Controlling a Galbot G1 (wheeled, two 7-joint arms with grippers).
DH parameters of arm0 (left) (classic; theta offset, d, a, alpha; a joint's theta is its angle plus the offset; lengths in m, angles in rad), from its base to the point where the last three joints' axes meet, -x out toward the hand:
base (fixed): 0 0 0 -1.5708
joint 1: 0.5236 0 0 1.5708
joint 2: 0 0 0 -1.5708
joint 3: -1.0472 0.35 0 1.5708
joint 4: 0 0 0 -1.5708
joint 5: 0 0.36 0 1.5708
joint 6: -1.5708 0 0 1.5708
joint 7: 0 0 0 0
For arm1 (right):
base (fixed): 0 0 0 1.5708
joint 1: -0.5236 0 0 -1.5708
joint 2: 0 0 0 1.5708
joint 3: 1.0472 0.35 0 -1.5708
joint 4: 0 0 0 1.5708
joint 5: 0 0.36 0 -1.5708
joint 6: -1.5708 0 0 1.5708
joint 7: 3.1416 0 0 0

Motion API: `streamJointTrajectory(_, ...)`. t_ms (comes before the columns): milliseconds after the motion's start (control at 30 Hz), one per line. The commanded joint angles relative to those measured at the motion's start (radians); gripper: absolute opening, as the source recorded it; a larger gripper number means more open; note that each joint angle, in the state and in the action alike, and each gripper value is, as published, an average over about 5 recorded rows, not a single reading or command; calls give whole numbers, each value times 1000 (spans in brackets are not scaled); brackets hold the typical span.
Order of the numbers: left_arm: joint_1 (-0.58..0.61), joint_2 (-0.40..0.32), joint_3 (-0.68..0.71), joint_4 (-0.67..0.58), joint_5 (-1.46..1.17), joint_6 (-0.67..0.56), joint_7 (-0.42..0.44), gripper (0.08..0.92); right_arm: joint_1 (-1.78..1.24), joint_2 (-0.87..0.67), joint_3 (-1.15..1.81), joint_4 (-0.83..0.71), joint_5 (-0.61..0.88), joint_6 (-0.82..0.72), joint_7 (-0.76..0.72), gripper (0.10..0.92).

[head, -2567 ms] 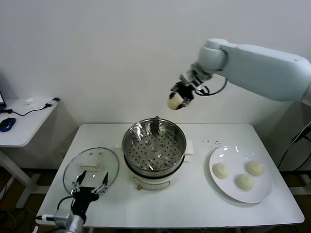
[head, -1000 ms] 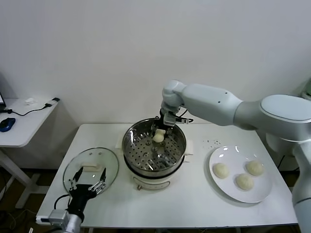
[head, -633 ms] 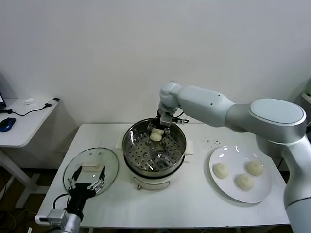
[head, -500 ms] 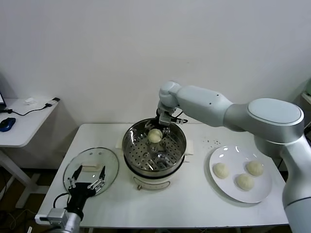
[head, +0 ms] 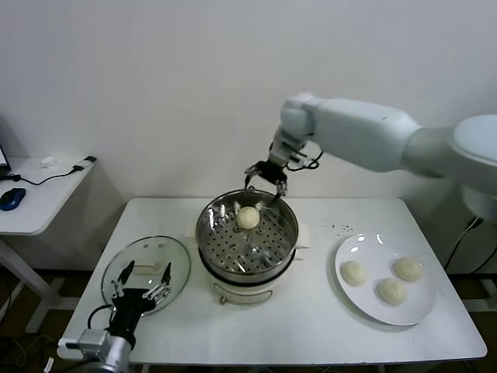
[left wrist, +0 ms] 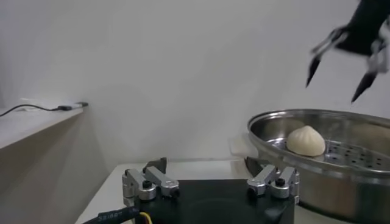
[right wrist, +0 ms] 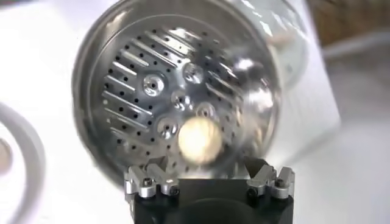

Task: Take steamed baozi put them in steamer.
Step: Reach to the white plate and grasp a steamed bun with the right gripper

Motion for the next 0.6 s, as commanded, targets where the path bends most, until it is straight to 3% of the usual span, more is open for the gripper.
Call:
streamJointTrajectory(33,-11,4,0,8,0,5,2,823,320,-369,-335,320,303,-414,31,823)
streamJointTrajectory(333,-24,9,0,22,-7,6,2,823,410,-508,-643,589,229,-652,197,823)
streamJointTrajectory(600,-31,6,-4,22,-16,8,2,823,204,-595,-556,596,182,-747,292,823)
